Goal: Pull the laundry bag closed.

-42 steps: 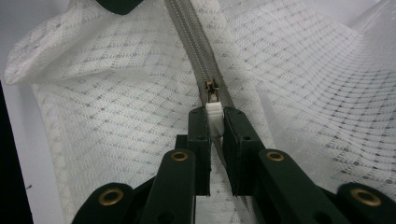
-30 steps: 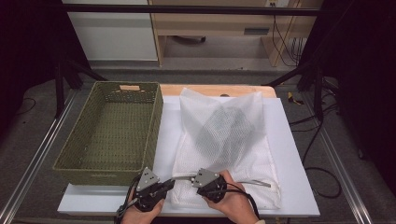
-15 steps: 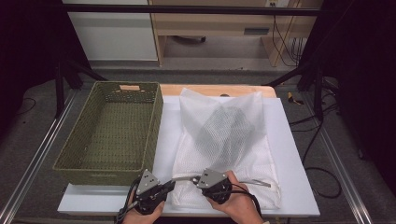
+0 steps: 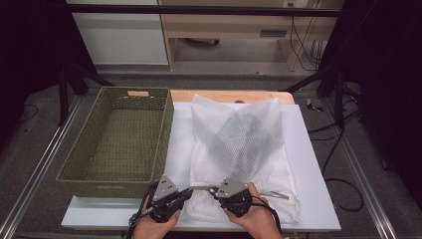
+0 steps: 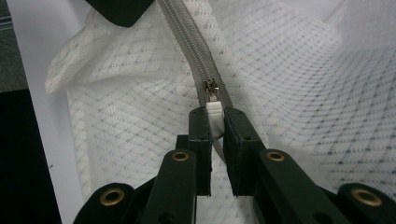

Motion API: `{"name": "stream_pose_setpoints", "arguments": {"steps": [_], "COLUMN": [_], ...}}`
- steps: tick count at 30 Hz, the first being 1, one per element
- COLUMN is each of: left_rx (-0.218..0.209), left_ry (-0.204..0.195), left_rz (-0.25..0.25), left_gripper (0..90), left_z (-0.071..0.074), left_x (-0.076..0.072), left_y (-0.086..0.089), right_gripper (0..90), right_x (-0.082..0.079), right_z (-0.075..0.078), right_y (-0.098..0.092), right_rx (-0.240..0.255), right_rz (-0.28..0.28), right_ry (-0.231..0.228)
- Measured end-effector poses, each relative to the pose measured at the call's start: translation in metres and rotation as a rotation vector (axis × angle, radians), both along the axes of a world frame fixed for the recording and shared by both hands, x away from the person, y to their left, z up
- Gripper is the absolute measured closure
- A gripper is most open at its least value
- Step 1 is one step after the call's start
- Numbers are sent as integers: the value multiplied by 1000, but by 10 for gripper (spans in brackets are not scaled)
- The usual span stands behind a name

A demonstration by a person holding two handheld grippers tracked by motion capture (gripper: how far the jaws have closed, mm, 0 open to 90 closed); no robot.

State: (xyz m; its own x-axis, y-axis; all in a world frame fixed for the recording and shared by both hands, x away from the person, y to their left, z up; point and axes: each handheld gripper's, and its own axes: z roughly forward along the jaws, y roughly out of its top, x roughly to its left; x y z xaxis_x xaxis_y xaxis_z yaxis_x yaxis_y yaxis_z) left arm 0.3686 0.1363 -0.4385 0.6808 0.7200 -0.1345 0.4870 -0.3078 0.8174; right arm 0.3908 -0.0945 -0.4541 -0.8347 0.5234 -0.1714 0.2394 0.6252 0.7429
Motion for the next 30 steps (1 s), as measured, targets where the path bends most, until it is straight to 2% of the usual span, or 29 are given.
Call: {"name": "stream_pose_setpoints", "arguments": {"steps": [2, 7, 8, 13, 19, 26, 30], "left_rx": [-34, -20, -18, -25, -22, -30, -30], "left_ry": [5, -4, -3, -1, -8, -7, -6], "left_rz": [15, 32, 34, 35, 36, 52, 56], "left_gripper": [883, 883, 883, 883, 884, 883, 883], "left_z": [-3, -10, -10, -9, -6, -6, -6], "left_x": [-3, -11, -12, -12, -14, -13, -14], "left_y": [0, 1, 1, 4, 7, 13, 14], "right_gripper": [819, 818, 819, 818, 819, 818, 819], "right_x": [-1, -5, -6, -8, -9, -6, -5], "right_z": [-1, 4, 4, 3, 2, 1, 0], "right_y": [-3, -2, -1, 1, 4, -2, -7], "right_rx": [10, -3, -21, -25, -54, -50, -74], "right_rz": [-9, -22, -18, 0, 8, -3, -12], "right_ry": [3, -14, -24, -27, -38, -27, -31]}}
